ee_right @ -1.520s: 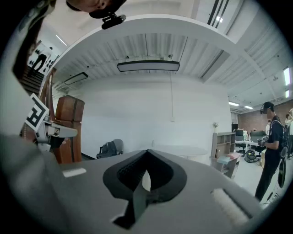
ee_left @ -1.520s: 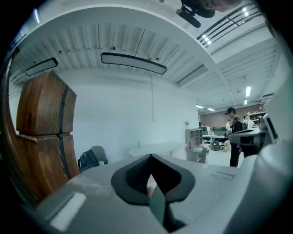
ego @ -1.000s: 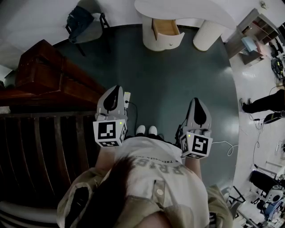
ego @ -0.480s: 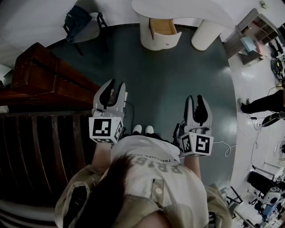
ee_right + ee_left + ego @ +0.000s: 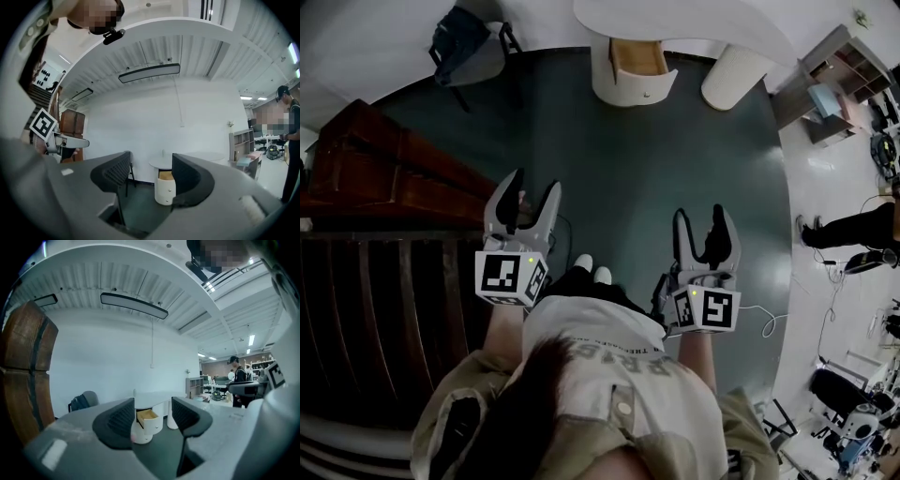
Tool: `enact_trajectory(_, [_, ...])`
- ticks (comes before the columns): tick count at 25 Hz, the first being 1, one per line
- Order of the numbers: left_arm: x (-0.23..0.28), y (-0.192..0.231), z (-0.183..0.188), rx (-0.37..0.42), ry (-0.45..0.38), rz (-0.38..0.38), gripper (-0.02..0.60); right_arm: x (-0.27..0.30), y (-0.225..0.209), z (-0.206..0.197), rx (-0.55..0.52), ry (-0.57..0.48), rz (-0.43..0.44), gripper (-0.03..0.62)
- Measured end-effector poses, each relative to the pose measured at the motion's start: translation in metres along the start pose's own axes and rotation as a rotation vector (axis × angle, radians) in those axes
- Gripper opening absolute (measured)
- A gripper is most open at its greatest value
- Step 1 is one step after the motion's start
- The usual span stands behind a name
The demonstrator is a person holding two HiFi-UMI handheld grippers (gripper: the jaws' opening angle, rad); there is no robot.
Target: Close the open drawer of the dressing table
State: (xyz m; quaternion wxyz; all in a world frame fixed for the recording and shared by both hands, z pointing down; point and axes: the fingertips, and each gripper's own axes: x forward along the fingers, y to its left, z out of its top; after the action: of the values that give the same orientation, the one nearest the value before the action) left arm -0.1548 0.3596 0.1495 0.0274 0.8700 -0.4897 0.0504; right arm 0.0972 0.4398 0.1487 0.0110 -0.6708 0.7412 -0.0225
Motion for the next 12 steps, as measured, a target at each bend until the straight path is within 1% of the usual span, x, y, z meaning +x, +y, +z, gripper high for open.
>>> enact_trajectory(4, [0.014, 0.012, -0.015, 0.003, 0.044, 0.010, 0.250, 0.015, -0.002, -0.016, 0.024, 0.028, 0.004, 0.288])
enact_trajectory(8, [0.038, 0.021, -0.031, -0.052, 0.064, -0.016, 0.250, 0.034, -0.012, -0.031, 0.070, 0.023, -0.018, 0.290])
enact_trajectory(12, [0.069, 0.034, -0.027, -0.034, 0.063, -0.031, 0.250, 0.061, -0.023, -0.034, 0.068, 0.036, -0.046, 0.290])
